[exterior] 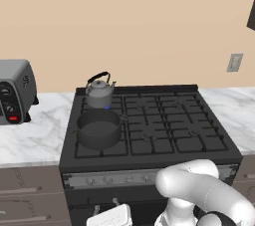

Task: Pick the kettle from the cabinet and place it on a stove burner. Then pick the pot from the counter and place it on another stove burner. Finally, turn both burners on.

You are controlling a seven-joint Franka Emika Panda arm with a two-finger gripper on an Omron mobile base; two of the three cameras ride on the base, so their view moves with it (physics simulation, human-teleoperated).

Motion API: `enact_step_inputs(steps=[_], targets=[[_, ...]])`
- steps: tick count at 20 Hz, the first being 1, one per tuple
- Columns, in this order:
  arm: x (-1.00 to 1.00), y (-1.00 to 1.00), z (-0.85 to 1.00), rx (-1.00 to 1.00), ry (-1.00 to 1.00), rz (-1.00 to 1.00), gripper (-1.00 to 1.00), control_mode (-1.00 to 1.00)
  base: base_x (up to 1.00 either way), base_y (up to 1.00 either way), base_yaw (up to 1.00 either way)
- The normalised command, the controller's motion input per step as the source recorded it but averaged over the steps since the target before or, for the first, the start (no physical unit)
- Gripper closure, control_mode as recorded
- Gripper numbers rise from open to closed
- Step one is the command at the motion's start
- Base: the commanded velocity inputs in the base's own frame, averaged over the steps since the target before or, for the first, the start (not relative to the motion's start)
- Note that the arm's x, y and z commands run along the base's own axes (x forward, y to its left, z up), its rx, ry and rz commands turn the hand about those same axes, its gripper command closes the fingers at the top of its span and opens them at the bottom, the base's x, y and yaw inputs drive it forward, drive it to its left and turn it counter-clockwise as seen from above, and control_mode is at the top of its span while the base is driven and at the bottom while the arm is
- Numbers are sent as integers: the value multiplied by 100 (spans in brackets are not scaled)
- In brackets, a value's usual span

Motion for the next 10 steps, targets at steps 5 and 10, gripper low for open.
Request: enact_step_inputs(steps=[5,10], targets=[[2,11,1,29,-9,2,-100,-100,0,0,0],[2,31,0,23,-5,0,-100,-100,0,0,0]])
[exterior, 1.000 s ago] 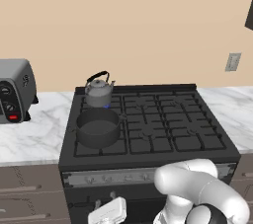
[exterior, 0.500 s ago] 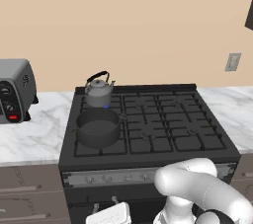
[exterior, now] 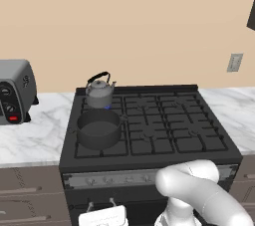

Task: Pick the kettle from the cabinet and place it on a stove burner. Then pick the pot from the counter and place it on another stove burner. Finally, turn both burners on.

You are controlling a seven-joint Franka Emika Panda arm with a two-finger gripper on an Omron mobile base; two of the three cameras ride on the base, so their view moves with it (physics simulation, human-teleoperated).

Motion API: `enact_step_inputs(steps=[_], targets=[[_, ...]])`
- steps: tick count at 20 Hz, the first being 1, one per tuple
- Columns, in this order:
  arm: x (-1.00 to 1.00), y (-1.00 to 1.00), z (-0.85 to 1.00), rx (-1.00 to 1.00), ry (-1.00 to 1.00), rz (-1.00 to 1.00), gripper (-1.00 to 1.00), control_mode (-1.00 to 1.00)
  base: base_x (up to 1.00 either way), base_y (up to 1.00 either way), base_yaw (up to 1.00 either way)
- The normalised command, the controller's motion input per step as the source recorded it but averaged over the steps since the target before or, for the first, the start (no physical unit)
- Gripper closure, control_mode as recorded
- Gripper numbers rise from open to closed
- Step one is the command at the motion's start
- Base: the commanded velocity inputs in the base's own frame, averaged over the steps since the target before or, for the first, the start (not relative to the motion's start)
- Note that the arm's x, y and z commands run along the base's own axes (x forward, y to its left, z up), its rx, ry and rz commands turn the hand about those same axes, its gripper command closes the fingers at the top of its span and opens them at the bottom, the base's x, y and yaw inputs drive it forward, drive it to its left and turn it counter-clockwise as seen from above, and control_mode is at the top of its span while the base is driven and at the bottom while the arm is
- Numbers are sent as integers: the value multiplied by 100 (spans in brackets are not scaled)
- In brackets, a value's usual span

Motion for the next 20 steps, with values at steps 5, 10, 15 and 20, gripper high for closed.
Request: enact_step_inputs(steps=[5,10,15,20], targets=[[4,23,2,21,0,0,-100,-100,0,0,0],[10,1,0,3,2,0,-100,-100,0,0,0],[33,0,0,0,14,0,-100,-100,0,0,0],[38,0,2,0,14,0,-100,-100,0,0,0]])
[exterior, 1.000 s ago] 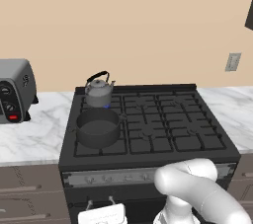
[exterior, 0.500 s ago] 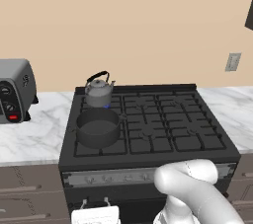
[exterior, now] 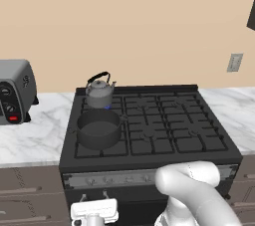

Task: Pick the kettle from the cabinet and place it on a stove burner. Then pick the pot from the counter and place it on another stove burner. Finally, turn both burners on.

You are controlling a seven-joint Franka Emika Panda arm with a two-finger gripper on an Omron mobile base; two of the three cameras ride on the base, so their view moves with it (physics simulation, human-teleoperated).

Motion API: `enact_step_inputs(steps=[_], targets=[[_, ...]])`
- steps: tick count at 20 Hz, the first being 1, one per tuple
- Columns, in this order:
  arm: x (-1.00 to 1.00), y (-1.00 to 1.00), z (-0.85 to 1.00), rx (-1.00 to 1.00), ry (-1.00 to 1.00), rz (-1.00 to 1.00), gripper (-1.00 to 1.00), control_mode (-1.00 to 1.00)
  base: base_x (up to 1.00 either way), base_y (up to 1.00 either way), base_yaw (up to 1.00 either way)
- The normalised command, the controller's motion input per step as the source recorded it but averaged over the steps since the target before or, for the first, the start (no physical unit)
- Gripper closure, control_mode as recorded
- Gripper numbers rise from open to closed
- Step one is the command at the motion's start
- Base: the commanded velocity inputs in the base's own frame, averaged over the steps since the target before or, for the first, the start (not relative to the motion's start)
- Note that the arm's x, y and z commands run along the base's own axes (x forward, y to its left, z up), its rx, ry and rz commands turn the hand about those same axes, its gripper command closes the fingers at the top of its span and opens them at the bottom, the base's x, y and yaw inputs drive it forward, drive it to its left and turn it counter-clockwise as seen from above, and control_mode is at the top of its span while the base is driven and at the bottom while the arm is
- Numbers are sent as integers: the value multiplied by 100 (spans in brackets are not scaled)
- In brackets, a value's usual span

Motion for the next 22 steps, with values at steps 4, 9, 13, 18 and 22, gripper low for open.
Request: enact_step_inputs(steps=[4,9,13,18,22], targets=[[33,3,0,0,13,0,-100,-100,0,0,0],[19,12,0,0,7,0,-100,-100,0,0,0],[13,22,-1,0,4,0,-100,-100,0,0,0],[10,14,0,0,2,0,-100,-100,0,0,0],[14,8,-5,0,1,0,-100,-100,0,0,0]])
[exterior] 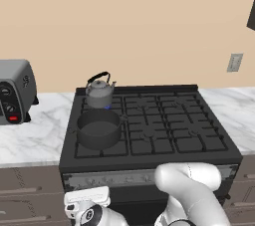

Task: Pick the kettle from the cabinet and place it on a stove burner. Then pick the pot from the counter and place it on another stove burner. Finally, turn both burners on.

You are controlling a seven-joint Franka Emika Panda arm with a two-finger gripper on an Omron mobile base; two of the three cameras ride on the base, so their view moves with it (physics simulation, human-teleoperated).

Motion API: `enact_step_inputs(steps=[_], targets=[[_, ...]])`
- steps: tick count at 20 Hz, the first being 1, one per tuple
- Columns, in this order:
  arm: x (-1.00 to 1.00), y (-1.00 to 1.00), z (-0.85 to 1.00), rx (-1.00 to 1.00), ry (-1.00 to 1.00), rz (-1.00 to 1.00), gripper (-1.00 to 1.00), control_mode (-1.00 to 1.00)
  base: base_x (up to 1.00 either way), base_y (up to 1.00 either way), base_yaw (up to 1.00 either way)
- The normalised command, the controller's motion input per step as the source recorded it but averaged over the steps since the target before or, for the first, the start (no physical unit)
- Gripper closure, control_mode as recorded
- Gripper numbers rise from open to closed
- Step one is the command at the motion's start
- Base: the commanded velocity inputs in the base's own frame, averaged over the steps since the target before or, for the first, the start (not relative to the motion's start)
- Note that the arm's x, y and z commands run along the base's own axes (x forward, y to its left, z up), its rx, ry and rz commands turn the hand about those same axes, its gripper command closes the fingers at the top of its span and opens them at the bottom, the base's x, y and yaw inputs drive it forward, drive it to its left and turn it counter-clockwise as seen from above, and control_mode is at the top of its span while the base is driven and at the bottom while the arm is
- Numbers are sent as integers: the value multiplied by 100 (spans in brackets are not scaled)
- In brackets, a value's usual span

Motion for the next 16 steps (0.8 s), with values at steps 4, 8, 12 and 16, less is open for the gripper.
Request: enact_step_inputs(steps=[4,8,12,16], targets=[[12,4,-14,0,0,0,-100,-100,0,0,0],[6,0,-19,0,0,0,-100,-100,0,0,0],[0,0,-18,0,0,0,-100,-100,0,0,0],[4,0,-3,0,0,0,-100,-100,0,0,0]])
